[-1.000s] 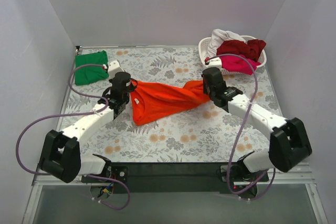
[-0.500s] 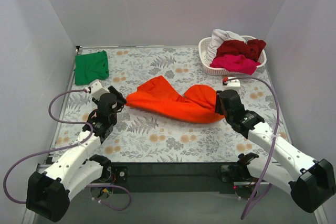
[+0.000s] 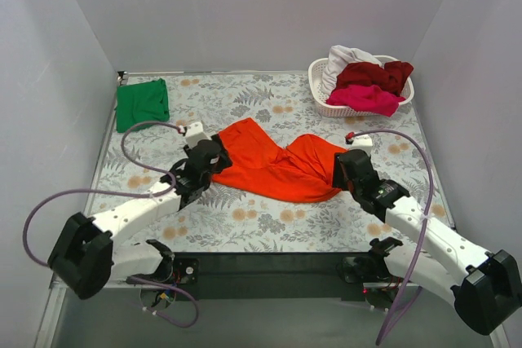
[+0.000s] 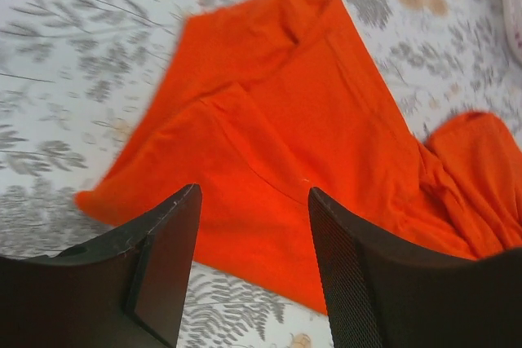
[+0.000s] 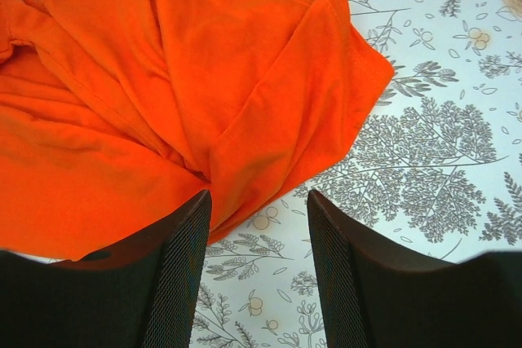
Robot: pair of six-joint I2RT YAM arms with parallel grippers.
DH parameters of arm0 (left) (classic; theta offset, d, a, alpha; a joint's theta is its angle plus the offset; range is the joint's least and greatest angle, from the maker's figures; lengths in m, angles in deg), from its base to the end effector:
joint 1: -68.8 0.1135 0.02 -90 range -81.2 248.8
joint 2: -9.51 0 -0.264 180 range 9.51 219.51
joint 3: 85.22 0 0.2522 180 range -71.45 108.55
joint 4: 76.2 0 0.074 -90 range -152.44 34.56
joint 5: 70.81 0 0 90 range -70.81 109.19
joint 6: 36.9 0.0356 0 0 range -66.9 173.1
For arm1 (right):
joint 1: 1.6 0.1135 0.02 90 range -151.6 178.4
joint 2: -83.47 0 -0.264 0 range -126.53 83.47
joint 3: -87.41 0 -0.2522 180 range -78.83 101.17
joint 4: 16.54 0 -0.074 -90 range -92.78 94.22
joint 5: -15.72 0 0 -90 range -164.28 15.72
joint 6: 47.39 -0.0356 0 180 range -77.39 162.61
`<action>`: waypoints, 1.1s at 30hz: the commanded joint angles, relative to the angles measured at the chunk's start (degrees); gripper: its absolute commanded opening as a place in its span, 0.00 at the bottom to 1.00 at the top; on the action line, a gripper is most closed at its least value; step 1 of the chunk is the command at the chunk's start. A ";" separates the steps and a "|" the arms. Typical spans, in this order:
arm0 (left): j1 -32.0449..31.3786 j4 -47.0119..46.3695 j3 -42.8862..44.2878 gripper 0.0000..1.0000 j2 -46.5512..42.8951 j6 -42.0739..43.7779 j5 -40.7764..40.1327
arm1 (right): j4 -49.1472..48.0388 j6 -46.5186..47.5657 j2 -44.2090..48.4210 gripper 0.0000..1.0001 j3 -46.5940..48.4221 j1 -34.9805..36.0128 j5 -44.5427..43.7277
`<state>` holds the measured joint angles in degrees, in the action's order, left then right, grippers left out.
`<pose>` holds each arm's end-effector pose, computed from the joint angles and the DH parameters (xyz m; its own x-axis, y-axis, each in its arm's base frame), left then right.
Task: Fold and stack the t-shirts
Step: Flatten the tshirt out
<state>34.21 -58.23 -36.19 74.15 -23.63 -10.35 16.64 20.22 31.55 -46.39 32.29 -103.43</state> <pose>0.2053 -0.1203 0.2261 -0.2561 -0.8520 -0.4566 -0.4074 0.5235 -0.7483 0.1673 0.0915 0.2302 -0.5476 0.0329 -0.8361 0.0392 0.9991 0.0136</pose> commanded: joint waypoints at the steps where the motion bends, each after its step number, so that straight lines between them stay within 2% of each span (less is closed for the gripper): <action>1: -6.53 -3.94 6.64 0.51 8.20 1.05 -2.09 | -4.73 -1.08 -0.99 0.46 0.16 0.48 1.37; 2: -8.81 -5.86 9.35 0.51 12.74 2.19 -2.45 | -5.09 -1.07 -1.08 0.46 0.07 0.48 1.63; 6: -11.55 -9.38 17.09 0.52 22.95 5.36 -2.37 | -6.67 -0.90 -1.25 0.46 -0.71 0.65 2.25; 13: -12.17 -12.20 28.08 0.51 37.64 11.77 -1.57 | -8.08 -0.28 -2.48 0.47 -1.68 0.65 2.78; 17: -12.26 -13.26 32.04 0.51 42.57 15.46 0.79 | -8.96 0.16 -2.75 0.48 -2.30 0.65 2.87; 25: -12.87 -13.17 35.48 0.50 46.97 19.60 2.64 | -11.16 0.77 -5.38 0.50 -2.74 0.56 3.22; 33: -13.22 -8.78 38.47 0.40 50.85 20.74 0.19 | -11.95 0.95 -6.61 0.50 -2.83 0.65 3.22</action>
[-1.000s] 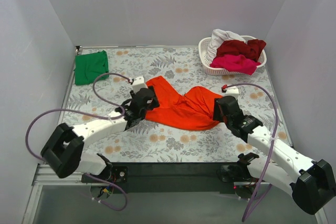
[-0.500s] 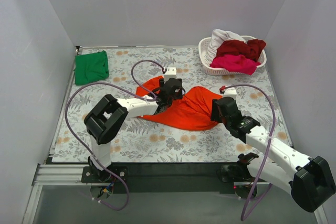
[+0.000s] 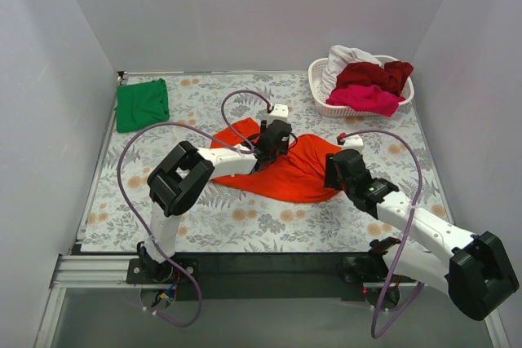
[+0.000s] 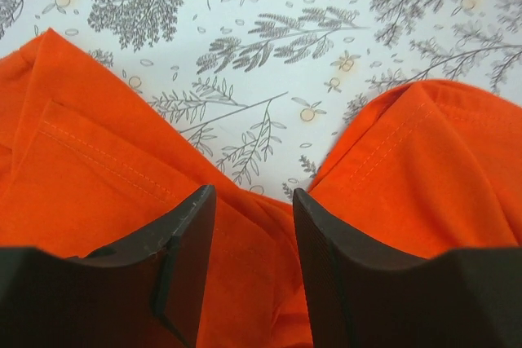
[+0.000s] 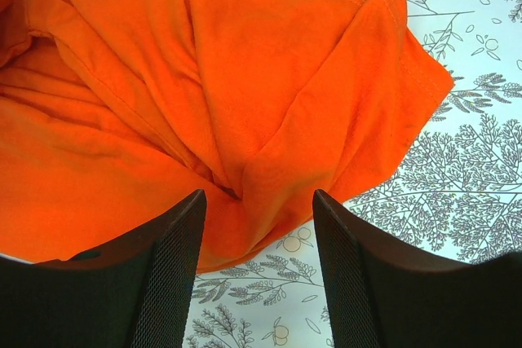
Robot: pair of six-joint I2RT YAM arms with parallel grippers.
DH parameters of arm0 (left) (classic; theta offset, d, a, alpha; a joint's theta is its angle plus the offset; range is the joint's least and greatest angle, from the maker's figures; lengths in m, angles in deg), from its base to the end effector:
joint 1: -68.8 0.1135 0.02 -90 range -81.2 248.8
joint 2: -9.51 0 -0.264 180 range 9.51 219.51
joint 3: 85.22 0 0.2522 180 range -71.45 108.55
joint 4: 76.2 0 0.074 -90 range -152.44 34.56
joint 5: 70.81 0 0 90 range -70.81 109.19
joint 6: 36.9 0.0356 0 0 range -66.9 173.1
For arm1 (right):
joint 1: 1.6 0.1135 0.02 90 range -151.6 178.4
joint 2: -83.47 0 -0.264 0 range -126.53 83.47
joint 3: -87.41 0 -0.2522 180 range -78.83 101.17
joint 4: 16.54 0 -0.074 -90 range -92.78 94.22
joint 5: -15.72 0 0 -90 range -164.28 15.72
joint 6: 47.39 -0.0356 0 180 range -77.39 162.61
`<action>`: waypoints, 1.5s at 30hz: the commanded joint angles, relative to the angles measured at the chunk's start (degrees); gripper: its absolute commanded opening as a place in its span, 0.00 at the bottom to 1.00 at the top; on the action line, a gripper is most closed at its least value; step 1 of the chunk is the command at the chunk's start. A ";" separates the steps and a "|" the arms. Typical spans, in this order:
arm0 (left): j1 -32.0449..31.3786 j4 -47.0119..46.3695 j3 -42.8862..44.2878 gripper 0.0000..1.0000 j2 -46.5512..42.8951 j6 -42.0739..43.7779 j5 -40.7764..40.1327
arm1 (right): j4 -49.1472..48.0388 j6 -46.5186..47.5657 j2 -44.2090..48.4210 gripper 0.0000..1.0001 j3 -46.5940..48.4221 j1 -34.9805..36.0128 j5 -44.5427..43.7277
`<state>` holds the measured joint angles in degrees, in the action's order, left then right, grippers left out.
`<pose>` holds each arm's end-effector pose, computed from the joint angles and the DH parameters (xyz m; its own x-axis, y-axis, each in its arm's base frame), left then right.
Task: Fold and stack the t-shirts
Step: Flatten the tshirt out
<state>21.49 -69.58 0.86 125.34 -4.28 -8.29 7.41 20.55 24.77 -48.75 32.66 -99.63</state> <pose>0.3097 -0.3115 0.1634 -0.5538 -0.5017 -0.6645 -0.1229 0.8386 -0.5307 0.1816 0.1053 0.2079 -0.5676 0.0241 -0.8230 -0.0214 0.9988 0.0440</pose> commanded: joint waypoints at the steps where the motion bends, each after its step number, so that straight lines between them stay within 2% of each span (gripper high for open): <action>1: -0.50 2.83 1.17 0.40 -0.43 1.40 -1.96 | -2.81 0.62 0.07 0.50 -0.47 0.28 -0.67; 9: -0.59 4.23 -2.26 0.34 -2.45 -0.18 -2.49 | -3.52 0.62 -0.71 0.51 -0.64 0.28 -0.41; 19: -0.85 4.15 -3.58 0.36 -3.41 -1.50 -2.83 | -3.96 0.44 -1.33 0.51 -0.99 0.19 0.29; 27: -3.40 1.95 -2.44 0.37 -4.74 1.66 -2.75 | -4.13 0.44 -1.68 0.51 -1.08 0.28 0.47; 34: -3.67 4.23 -2.44 0.38 -2.10 1.76 -8.54 | -4.13 0.44 -1.60 0.51 -1.43 0.28 0.38; 37: -3.67 4.59 -3.58 0.37 -3.59 -0.01 -11.27 | -4.13 0.44 -1.33 0.51 -1.52 0.28 0.73; 45: -3.67 4.24 -4.99 0.36 -4.82 -0.62 -8.03 | -4.04 0.09 -0.63 0.51 -1.96 0.19 1.08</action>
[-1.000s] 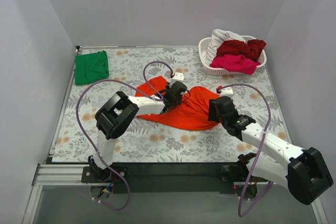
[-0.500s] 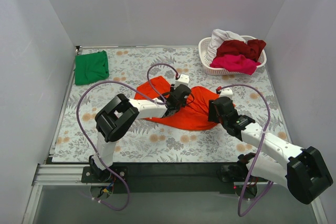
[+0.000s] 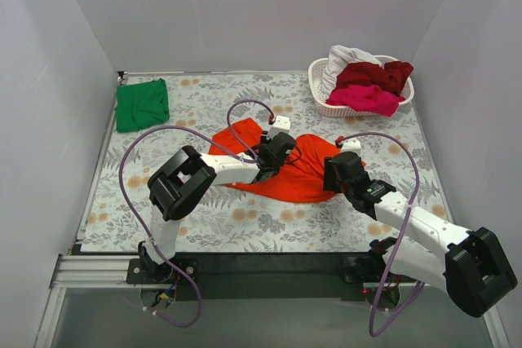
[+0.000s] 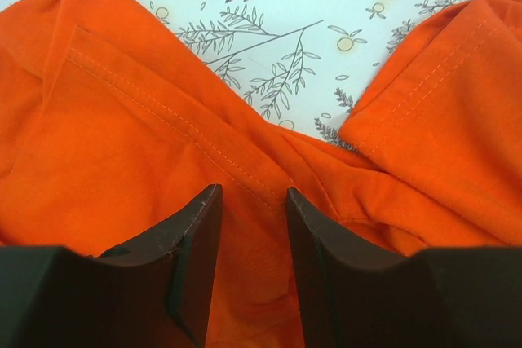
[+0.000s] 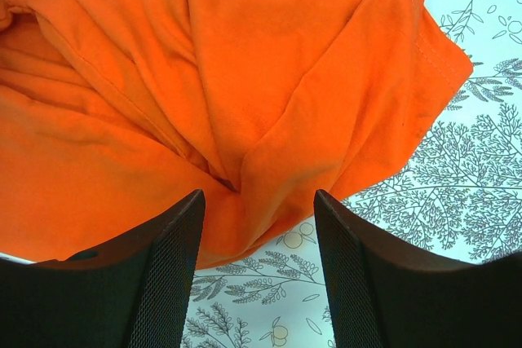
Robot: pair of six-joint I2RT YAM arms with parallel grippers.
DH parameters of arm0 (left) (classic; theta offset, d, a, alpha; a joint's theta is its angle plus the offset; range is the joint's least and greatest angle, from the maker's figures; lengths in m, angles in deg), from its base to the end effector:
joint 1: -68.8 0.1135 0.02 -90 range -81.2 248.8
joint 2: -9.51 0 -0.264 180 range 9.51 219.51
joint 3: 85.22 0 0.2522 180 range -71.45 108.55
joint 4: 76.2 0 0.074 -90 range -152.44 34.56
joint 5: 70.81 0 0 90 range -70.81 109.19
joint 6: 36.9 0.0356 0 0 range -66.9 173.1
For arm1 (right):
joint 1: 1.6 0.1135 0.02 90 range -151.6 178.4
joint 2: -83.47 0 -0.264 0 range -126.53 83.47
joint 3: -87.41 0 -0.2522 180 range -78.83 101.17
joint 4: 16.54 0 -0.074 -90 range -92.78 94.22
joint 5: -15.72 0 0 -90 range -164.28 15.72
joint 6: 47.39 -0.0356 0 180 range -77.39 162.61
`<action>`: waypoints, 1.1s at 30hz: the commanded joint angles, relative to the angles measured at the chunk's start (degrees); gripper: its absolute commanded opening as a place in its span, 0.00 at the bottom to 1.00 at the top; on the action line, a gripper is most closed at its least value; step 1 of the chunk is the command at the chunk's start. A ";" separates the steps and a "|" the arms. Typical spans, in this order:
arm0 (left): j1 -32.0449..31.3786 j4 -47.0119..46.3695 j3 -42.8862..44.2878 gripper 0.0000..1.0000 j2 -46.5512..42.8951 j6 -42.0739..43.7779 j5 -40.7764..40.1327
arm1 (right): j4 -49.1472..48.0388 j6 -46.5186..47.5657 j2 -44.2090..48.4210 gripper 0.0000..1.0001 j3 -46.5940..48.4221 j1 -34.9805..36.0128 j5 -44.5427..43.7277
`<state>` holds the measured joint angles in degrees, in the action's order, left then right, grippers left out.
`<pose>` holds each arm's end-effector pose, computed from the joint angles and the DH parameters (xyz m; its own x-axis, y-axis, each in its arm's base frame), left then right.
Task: Fold and stack the t-shirts
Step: Flatten the tshirt out
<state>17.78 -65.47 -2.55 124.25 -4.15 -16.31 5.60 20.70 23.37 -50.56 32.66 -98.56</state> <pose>0.2801 -0.3133 0.1494 -0.5381 -0.4236 -0.7288 -0.1621 0.9004 -0.4037 0.1814 0.1058 0.1954 -0.5897 0.0099 -0.8076 -0.0362 0.9986 0.0387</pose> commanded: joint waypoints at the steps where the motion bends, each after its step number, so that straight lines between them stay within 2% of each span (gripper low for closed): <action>1: 0.05 -0.13 -1.84 0.36 -3.99 -0.58 0.96 | -2.32 -0.06 0.51 0.51 -0.06 0.28 0.10; 18: -0.22 -3.30 -2.02 0.36 -4.26 1.27 4.04 | -2.67 0.03 -1.69 0.51 0.29 0.28 0.37; 29: -0.22 -1.81 -1.32 0.36 -1.54 1.44 1.50 | -2.67 0.11 -2.22 0.52 0.38 0.28 0.37; 32: -0.22 -1.89 -1.40 0.31 -1.62 1.53 1.32 | -2.67 0.11 -2.04 0.52 0.20 0.19 0.28; 33: -0.22 -1.89 -1.49 0.20 -1.88 1.53 1.49 | -2.67 0.11 -1.96 0.52 0.03 0.28 0.19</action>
<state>17.71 -67.41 -4.39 124.23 -3.17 -13.23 4.83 20.70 21.10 -50.58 32.66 -98.05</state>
